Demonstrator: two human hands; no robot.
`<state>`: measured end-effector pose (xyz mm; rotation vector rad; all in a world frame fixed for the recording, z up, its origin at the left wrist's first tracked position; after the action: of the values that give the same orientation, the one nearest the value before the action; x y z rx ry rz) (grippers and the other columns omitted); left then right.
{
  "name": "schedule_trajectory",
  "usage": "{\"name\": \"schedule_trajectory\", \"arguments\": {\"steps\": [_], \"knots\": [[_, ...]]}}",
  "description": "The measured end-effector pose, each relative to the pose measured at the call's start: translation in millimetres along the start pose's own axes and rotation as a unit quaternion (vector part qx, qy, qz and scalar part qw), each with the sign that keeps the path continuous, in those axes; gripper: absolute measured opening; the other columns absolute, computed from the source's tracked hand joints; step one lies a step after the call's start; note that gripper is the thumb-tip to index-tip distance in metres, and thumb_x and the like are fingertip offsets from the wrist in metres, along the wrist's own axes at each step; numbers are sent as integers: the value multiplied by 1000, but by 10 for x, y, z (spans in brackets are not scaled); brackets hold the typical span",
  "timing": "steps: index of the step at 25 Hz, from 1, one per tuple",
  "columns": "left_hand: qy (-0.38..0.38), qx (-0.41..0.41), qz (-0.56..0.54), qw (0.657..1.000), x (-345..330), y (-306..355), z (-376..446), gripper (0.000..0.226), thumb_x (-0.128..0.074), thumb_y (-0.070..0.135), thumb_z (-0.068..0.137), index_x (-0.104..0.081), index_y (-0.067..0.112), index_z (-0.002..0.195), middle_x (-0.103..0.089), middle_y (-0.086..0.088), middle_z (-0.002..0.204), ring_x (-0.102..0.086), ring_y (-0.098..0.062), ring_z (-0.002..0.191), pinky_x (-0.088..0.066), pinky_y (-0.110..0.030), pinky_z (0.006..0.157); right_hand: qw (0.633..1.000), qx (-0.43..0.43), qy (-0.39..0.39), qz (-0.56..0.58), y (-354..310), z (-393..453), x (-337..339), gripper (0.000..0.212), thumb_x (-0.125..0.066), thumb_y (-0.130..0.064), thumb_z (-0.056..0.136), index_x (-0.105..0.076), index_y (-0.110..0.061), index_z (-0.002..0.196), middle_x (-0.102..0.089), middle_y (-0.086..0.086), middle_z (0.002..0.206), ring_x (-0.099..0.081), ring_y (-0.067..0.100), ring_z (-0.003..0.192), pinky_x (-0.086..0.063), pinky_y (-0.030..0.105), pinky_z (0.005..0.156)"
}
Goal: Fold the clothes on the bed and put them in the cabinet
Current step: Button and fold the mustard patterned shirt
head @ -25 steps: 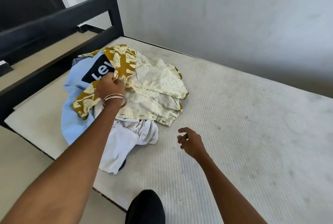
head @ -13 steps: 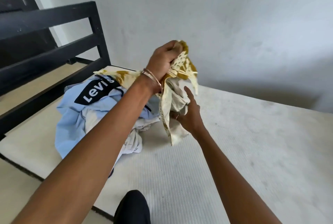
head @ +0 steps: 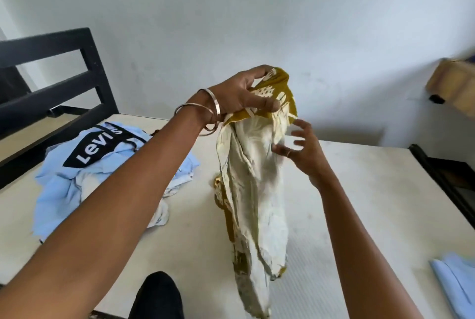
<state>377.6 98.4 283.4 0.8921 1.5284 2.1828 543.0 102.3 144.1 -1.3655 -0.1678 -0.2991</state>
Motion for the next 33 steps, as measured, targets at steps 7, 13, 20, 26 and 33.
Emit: {"name": "schedule_trajectory", "arguments": {"steps": [7, 13, 20, 26, 33], "knots": [[179, -39, 46, 982, 278, 123, 27, 28, -76, 10, 80, -63, -3, 102, -63, -7, 84, -60, -16, 73, -51, -29, 70, 982, -31, 76, 167, 42, -131, 415, 33, -70, -8, 81, -45, -17, 62, -52, -11, 55, -49, 7, 56, -34, 21, 50], [201, 149, 304, 919, 357, -525, -145, 57, -84, 52, 63, -66, 21, 107, -63, -1, 109, -60, -17, 98, -48, -31, 88, 977, -72, 52, 192, -313, -164, 489, 19, -67, -2, 89, -61, -16, 99, -71, 3, 79, -60, 12, 57, -50, 25, 55], [202, -27, 83, 976, -92, 16, -2, 20, -73, 24, 85, -73, 7, 95, -65, 8, 67, -50, -1, 56, -41, -15, 59, 961, -200, -147, -121, -115, -435, -48, 41, -39, 9, 81, -56, -28, 85, -51, 12, 72, -44, 21, 50, -37, 20, 44], [126, 151, 410, 891, 125, -216, -184, 67, -56, 84, 64, -71, 32, 104, -69, 5, 107, -62, -14, 97, -48, -29, 86, 960, -88, 229, -133, -277, -331, 567, 28, -56, -17, 90, -65, 3, 73, -61, 21, 71, -54, 32, 72, -40, 37, 65], [157, 77, 255, 951, -535, -421, 6, 20, -76, 32, 78, -67, 15, 85, -62, -1, 77, -53, -16, 73, -41, -29, 66, 934, 165, 51, -313, -1383, -141, 297, 18, -70, -20, 81, -57, -14, 71, -55, 5, 65, -52, 24, 65, -37, 26, 56]]}}
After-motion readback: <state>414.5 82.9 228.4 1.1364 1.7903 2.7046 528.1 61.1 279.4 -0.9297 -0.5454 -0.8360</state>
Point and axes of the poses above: each hand's wrist, its own z-axis towards the middle knuckle, its own x-axis out of the back of the hand, y = z × x, the point moved 7 cm from there along z, towards the middle knuckle
